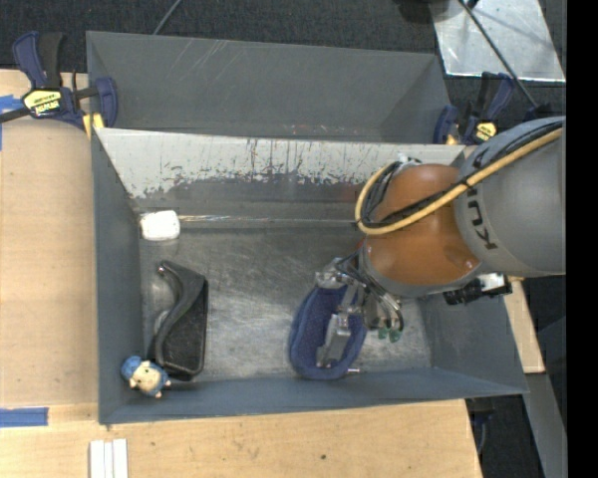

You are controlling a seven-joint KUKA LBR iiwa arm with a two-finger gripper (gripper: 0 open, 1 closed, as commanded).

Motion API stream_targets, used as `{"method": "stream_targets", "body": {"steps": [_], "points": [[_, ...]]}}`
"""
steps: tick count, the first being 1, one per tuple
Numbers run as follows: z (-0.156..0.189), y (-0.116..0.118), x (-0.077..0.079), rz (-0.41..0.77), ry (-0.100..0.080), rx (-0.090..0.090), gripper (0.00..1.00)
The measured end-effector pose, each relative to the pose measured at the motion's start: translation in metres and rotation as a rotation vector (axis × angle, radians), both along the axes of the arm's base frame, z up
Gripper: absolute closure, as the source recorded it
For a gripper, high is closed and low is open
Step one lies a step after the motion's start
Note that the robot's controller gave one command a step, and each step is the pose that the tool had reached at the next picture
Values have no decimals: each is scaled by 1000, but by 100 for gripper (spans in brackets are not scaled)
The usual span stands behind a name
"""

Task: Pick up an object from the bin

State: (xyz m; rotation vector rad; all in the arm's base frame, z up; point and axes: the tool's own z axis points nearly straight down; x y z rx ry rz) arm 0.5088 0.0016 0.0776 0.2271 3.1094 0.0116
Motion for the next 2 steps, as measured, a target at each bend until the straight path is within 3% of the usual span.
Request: {"method": "stream_targets", "body": {"steps": [1,2], "points": [[20,-13,1,-64,-6,-6,100],[146,-37,7,-94,13,-6,100]]}}
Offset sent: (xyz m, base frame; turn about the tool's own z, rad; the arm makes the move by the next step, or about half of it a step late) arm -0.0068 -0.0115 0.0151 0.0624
